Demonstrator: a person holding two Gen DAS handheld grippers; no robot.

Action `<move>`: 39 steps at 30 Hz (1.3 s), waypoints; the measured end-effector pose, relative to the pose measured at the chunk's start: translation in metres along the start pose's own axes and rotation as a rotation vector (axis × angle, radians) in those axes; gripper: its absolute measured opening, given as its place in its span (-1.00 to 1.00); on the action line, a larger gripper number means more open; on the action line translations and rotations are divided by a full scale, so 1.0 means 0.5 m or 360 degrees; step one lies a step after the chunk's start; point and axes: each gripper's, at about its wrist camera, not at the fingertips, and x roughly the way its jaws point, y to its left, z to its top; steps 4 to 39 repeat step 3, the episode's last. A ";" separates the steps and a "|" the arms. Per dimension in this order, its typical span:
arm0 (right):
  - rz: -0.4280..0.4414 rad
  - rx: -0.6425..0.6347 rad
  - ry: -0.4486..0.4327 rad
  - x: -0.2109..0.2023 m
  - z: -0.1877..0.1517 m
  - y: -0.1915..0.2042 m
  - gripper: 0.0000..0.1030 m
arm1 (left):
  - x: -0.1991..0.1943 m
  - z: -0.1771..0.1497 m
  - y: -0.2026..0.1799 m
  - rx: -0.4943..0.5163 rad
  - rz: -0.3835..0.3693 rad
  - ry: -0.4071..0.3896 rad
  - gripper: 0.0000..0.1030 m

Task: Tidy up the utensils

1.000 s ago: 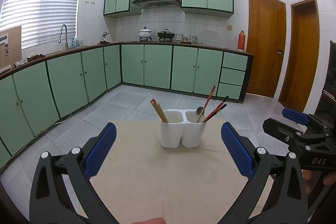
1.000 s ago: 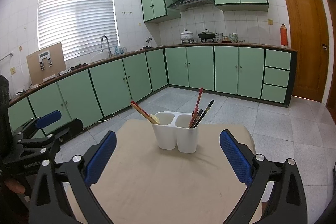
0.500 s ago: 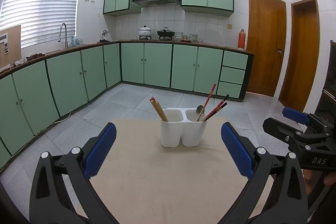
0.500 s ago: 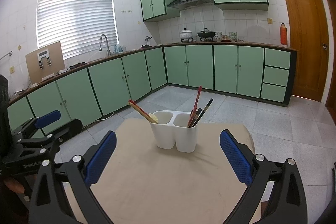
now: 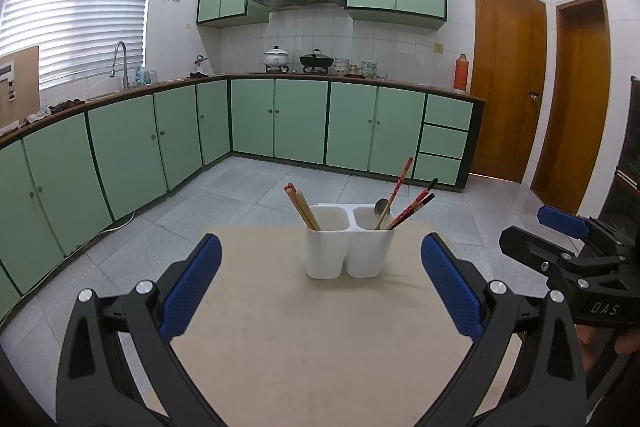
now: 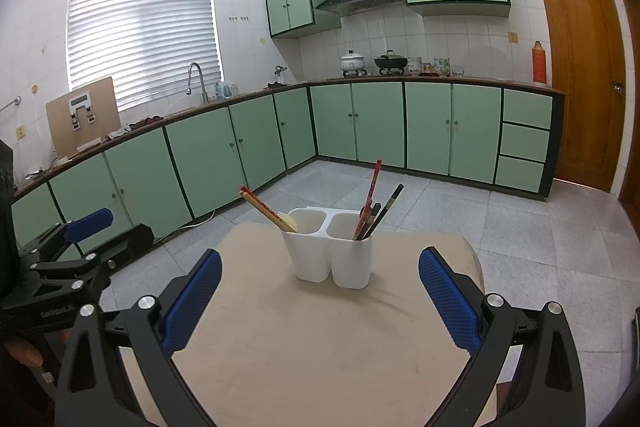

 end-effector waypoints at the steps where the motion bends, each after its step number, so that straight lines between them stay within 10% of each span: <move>1: -0.0001 0.0000 0.0001 0.003 0.003 0.003 0.88 | 0.000 0.000 0.000 -0.0001 -0.0001 0.0000 0.88; 39: -0.0002 0.0002 0.0001 0.002 0.003 0.001 0.88 | 0.000 -0.001 0.000 -0.0001 0.0002 0.0001 0.88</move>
